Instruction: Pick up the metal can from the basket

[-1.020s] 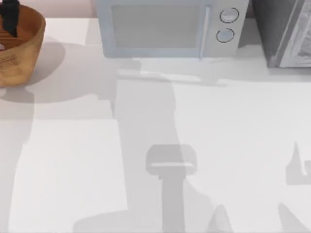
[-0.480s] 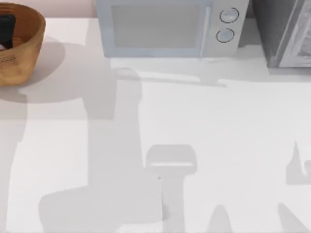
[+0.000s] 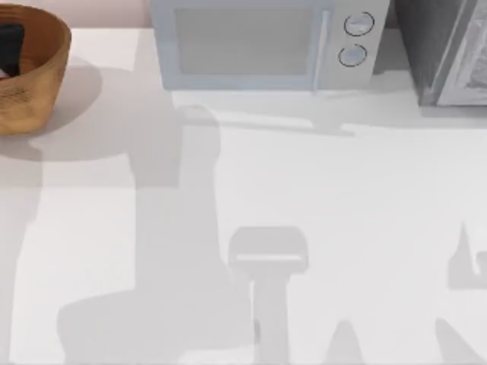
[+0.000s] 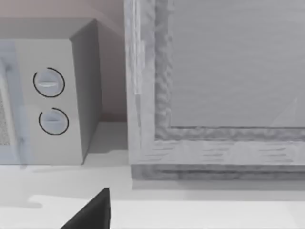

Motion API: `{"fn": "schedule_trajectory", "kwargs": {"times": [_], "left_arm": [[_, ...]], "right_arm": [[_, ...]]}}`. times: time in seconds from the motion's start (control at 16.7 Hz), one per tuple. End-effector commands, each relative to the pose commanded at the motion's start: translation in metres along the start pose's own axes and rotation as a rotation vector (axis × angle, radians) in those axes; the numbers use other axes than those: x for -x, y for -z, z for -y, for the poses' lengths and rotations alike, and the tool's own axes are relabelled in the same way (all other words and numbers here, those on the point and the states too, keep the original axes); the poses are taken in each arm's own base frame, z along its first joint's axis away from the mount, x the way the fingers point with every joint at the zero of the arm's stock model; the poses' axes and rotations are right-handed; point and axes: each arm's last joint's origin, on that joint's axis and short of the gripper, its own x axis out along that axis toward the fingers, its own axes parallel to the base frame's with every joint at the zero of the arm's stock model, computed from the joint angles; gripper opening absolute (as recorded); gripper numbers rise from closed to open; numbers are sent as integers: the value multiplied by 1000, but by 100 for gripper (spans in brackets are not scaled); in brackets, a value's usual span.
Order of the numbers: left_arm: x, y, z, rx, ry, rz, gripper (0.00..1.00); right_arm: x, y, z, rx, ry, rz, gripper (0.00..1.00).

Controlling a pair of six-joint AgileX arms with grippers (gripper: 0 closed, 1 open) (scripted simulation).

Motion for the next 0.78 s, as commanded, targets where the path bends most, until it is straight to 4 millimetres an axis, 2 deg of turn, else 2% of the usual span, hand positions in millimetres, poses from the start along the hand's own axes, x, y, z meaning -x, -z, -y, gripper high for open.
{"fn": "schedule_trajectory", "kwargs": {"times": [0.48, 0.78], "left_arm": [[-52, 0, -2, 1, -1, 5, 100], [-56, 0, -2, 1, -1, 2, 100]], "right_arm": [[0, 0, 0, 0, 0, 0, 100], [0, 0, 0, 0, 0, 0, 100]]}}
